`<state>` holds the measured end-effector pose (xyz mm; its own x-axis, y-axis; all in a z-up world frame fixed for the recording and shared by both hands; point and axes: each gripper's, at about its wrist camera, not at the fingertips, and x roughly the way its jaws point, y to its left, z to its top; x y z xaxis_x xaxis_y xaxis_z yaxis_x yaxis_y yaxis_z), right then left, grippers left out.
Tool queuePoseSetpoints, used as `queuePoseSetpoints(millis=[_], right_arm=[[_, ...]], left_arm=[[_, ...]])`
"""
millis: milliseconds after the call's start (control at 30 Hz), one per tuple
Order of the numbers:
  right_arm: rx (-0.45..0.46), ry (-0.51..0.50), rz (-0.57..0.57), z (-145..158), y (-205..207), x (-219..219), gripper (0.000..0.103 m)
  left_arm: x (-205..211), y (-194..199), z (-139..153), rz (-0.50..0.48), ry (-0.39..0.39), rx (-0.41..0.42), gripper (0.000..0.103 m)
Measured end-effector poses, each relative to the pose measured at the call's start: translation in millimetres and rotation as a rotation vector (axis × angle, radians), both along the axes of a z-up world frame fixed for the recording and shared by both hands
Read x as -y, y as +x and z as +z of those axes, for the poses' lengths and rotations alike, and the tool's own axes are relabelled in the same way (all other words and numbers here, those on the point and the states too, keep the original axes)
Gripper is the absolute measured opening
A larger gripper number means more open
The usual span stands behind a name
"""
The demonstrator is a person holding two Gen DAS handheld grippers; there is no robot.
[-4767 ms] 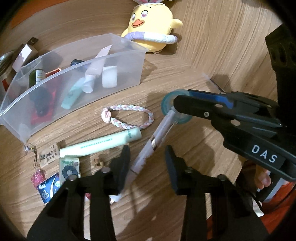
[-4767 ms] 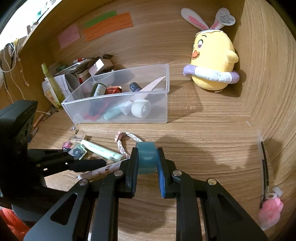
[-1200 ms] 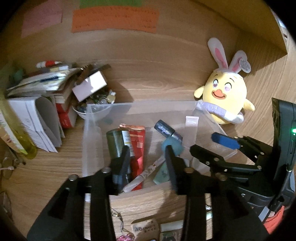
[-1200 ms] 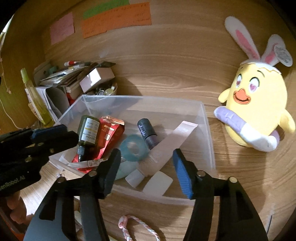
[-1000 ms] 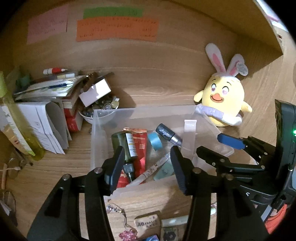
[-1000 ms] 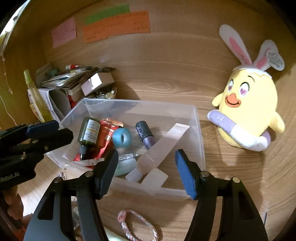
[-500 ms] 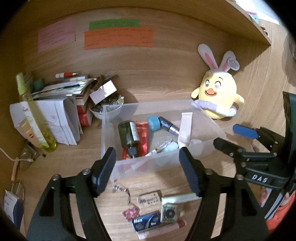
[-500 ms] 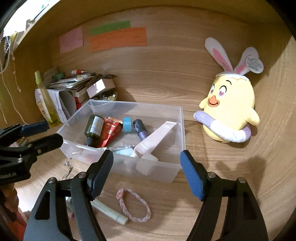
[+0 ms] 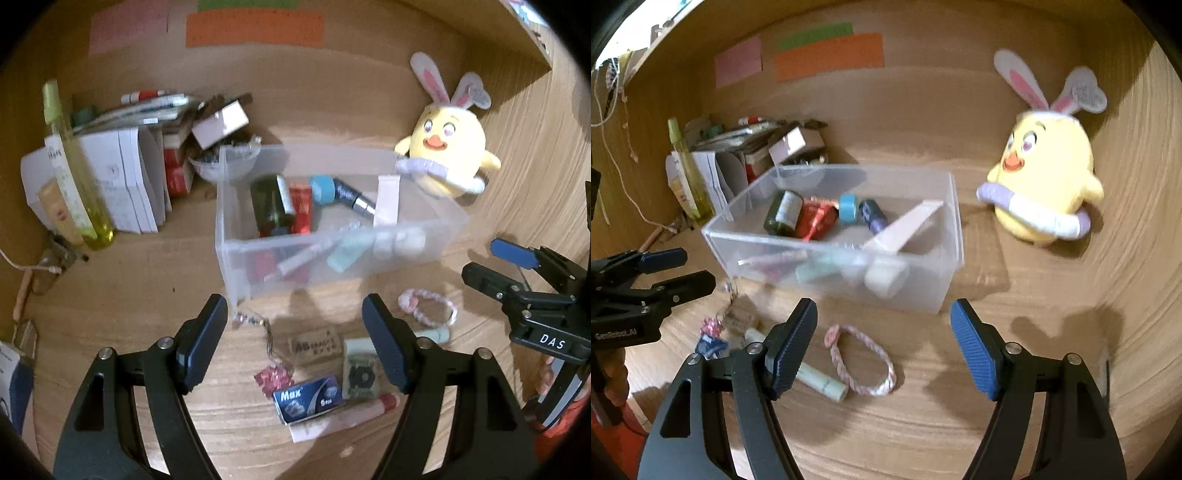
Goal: Organize objects
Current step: 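Withdraw both grippers and grasp the pink-white braided cord with the right gripper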
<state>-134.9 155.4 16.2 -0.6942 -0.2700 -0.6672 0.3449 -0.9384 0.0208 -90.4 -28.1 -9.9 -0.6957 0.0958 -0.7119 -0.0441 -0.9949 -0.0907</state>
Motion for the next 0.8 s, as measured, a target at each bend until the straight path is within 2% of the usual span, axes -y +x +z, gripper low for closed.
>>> queuePoseSetpoints(millis=[233, 400, 500, 800], right_arm=[[0.124, 0.016, 0.017, -37, -11, 4, 0.072], [0.181, -0.007, 0.039, -50, -17, 11, 0.072], [0.200, -0.009, 0.059, -54, -21, 18, 0.072], [0.201, 0.039, 0.080, -60, -23, 32, 0.071]], left_arm=[[-8, -2, -21, -0.058, -0.008, 0.067, 0.074], [-13, -9, -32, -0.081, 0.018, 0.107, 0.067], [-18, -12, -37, -0.099, 0.020, 0.128, 0.059], [-21, -18, -44, -0.107, 0.032, 0.155, 0.058]])
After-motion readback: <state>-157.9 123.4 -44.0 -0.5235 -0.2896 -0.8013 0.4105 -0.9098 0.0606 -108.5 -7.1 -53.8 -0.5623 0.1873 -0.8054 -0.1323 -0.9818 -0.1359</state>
